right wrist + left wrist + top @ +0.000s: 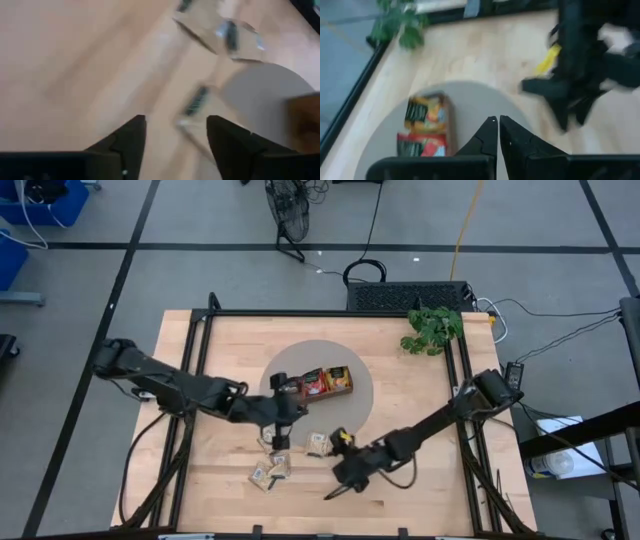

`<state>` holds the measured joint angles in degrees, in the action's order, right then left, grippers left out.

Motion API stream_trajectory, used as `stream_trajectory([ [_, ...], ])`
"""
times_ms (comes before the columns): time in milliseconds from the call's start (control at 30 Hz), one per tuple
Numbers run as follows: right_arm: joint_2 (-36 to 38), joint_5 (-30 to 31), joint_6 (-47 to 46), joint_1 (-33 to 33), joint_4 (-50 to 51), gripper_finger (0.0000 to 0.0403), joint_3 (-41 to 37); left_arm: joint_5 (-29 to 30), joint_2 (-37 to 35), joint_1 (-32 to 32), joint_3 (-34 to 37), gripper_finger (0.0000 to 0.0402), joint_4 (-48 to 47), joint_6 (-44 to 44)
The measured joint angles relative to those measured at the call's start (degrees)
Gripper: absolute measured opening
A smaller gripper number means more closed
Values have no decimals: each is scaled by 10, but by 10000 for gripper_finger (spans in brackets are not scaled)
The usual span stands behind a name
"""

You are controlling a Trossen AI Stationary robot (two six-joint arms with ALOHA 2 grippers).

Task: Pick & Place Tea
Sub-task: Put the brown tea bag into the wooden organizer

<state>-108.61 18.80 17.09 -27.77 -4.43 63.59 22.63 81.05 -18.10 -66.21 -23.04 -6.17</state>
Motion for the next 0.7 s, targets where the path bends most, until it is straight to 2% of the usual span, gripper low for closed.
stream_trajectory([
  [100, -1, -4, 33, 19, 80, 218, 60, 2, -10, -20, 0, 20, -2, 6],
  [200, 0, -53, 60, 47, 91, 227, 87, 3, -14, -30, 0, 11, 3, 13],
  [367, -5, -137, 38, 102, 98, 222, 91, 5, -13, -46, 0, 4, 2, 23],
  [567, -35, -188, 35, 135, 94, 223, 91, 18, -13, -55, 0, 26, 0, 42],
  [700, -59, -193, 38, 144, 98, 223, 91, 33, -13, -54, 0, 23, -13, 58],
])
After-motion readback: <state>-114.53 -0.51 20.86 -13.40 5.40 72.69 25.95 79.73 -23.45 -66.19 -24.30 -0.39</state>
